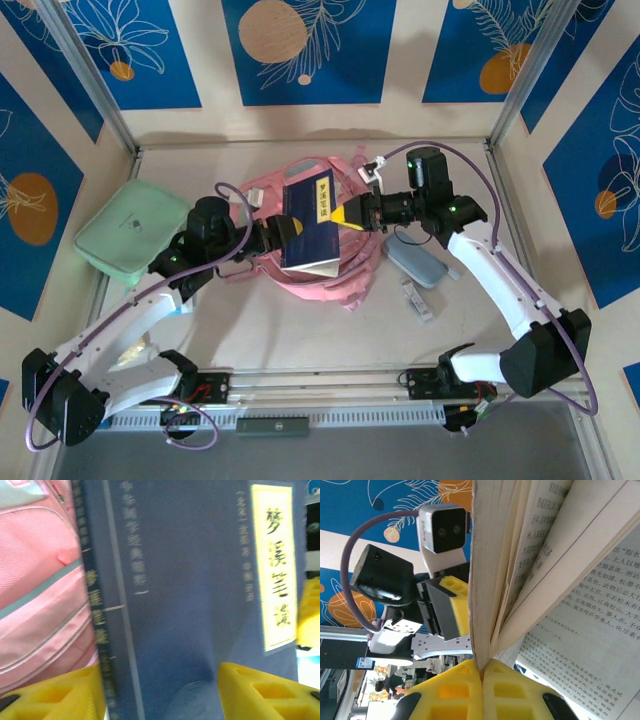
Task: Pack the student bag
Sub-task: Pass the book.
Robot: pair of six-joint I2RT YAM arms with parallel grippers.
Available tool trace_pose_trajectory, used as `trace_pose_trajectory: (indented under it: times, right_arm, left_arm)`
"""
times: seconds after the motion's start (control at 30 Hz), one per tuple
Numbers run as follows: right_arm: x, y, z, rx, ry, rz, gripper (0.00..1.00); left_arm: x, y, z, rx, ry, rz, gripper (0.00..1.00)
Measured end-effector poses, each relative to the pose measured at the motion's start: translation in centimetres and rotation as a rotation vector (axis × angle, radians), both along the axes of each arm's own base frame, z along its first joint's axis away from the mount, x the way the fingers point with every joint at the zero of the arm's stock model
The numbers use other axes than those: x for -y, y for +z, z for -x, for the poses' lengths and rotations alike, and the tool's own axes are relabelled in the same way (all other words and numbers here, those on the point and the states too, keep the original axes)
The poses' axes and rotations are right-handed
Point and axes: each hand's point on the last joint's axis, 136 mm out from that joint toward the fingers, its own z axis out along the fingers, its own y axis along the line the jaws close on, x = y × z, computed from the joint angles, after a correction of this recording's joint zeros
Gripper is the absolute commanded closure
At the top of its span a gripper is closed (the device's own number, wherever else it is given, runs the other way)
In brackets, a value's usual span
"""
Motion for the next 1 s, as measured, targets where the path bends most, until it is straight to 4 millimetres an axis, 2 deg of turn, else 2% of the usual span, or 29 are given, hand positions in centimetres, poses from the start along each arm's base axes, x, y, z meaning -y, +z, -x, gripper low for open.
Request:
trace_pose_trajectory:
  times: [0.27,0.5,0.6,0.7,0.77,0.87,0.93,1.0]
  right_arm:
    - [0.8,-1.3,-0.6,-0.033,-0.022,0.01,1.0]
    - [0.7,-2.2,-1.1,-0.045,-0.025,0.023,1.0]
    - [0.8,-2.5,-1.3,-0.036,-0.032,0.033,0.91]
    - [1.1,-3.1,-1.5,-0.039,-0.047,0.052,0.73]
    - [1.4,-3.7,-1.6,-0.054,-0.059,0.07,0.54]
    - [2.1,-4.8,-1.7,-0.085,-0.081,0.085,0.31]
    - [2.7,-5.3,-1.8,-0.113,-0.099,0.088,0.16]
    - [2.9,-5.5,-1.6,-0.138,-0.106,0.081,0.06]
  left_arm:
    - [-0.1,-0.1,-0.3,-0.012,0.03,0.001,0.73]
    - [0.2,0.6,-0.3,-0.004,0.032,0.027,0.84]
    - [0.2,1.0,-0.5,0.003,0.035,0.042,0.92]
    - [0.3,1.3,-0.5,0.005,0.037,0.048,1.0]
    - [0.5,1.9,-0.3,0.014,0.029,0.055,1.0]
    - [0.9,3.1,-0.1,0.036,0.018,0.074,1.0]
    - [1.1,3.9,-0.4,0.046,0.02,0.098,1.0]
    - [1.5,4.8,-0.7,0.06,0.02,0.124,1.0]
